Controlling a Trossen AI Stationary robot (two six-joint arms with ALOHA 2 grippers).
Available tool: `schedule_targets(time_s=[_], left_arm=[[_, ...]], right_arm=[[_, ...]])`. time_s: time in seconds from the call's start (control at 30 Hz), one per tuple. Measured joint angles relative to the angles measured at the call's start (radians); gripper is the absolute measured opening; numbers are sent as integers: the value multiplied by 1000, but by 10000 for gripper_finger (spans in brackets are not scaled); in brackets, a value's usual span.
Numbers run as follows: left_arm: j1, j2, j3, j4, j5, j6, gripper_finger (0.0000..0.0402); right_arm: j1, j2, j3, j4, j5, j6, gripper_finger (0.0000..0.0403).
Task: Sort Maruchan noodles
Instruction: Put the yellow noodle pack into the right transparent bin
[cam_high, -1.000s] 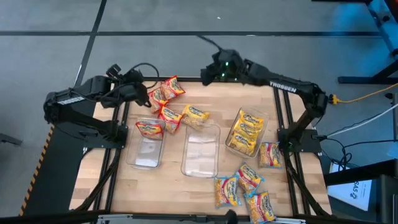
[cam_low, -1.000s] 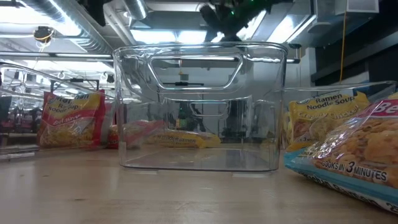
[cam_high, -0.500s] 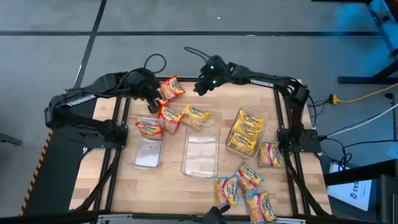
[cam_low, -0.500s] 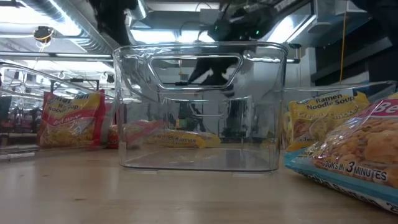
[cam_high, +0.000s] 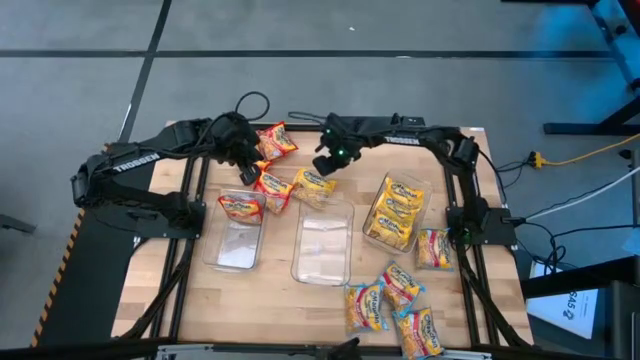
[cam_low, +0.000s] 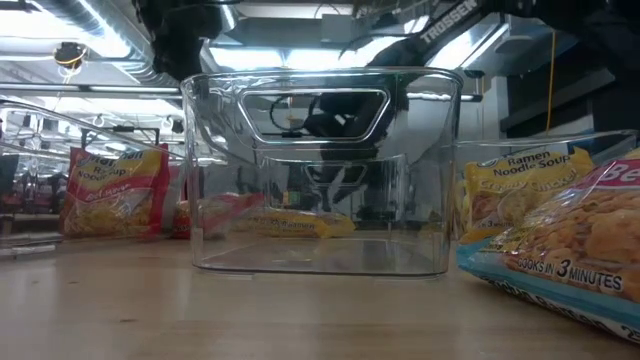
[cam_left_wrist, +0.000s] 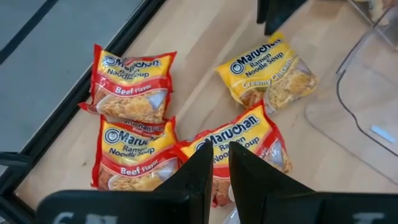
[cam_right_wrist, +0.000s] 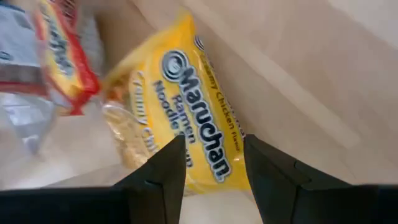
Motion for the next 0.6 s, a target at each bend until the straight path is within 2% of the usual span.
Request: schedule_targets(time_s=[0.47,0.6], left_arm=[[-1,0,-1,0,0,-7,45],[-1,0,-1,0,1,-7,45]], right_arm=[[82,55,0,13,77,-5,158],[82,55,0,8,76,-5,128]])
